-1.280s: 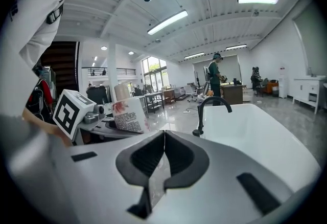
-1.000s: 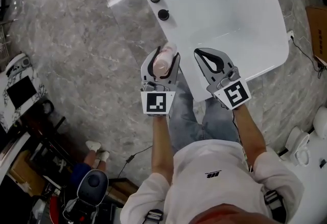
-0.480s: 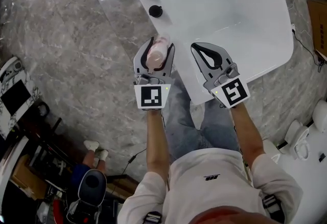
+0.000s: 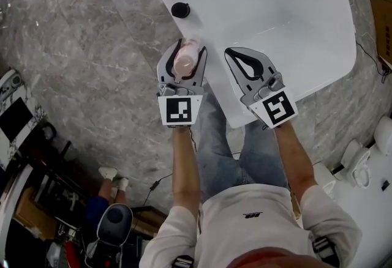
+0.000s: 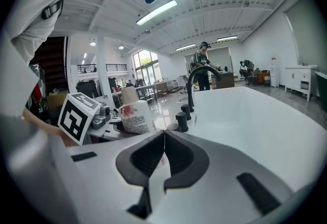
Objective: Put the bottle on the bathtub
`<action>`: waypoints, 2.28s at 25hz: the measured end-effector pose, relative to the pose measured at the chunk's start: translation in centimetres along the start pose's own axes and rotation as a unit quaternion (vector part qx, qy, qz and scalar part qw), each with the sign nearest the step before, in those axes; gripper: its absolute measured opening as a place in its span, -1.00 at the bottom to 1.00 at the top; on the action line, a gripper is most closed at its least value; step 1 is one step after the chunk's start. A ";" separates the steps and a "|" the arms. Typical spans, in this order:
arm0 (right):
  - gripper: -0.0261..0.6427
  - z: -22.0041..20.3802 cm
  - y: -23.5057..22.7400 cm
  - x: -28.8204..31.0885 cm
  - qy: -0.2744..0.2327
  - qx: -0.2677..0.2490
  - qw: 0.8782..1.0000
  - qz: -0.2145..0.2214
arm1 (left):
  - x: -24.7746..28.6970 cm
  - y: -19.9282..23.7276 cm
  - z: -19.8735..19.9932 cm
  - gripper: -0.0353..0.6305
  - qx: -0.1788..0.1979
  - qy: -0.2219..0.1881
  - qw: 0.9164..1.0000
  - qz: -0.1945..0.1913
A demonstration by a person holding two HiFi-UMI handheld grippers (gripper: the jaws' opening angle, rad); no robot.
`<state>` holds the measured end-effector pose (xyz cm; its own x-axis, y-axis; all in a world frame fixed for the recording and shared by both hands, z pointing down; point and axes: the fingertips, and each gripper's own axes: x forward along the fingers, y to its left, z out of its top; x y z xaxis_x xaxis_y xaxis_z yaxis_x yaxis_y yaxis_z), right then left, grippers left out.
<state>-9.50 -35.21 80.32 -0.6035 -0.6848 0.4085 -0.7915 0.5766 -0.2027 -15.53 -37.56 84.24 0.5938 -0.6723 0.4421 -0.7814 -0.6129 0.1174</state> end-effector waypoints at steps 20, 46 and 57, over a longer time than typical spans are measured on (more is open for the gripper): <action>-0.94 -3.0 -2.3 0.6 0.010 0.010 1.000 -0.012 | 3.4 -0.6 -1.7 -0.20 0.016 -0.009 1.000 -0.007; -0.94 -2.1 -1.5 -0.6 0.005 -0.005 1.000 -0.001 | 1.9 -1.0 -2.5 0.01 0.004 0.007 1.000 0.002; -0.94 2.9 1.0 -4.1 0.004 -0.028 1.000 0.012 | -4.0 -1.5 1.1 0.02 -0.015 0.010 0.999 0.030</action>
<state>-8.13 -33.16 75.85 -0.6210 -0.6676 0.4107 -0.7702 0.6168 -0.1620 -16.49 -34.38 81.26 0.5422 -0.6986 0.4669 -0.8208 -0.5591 0.1167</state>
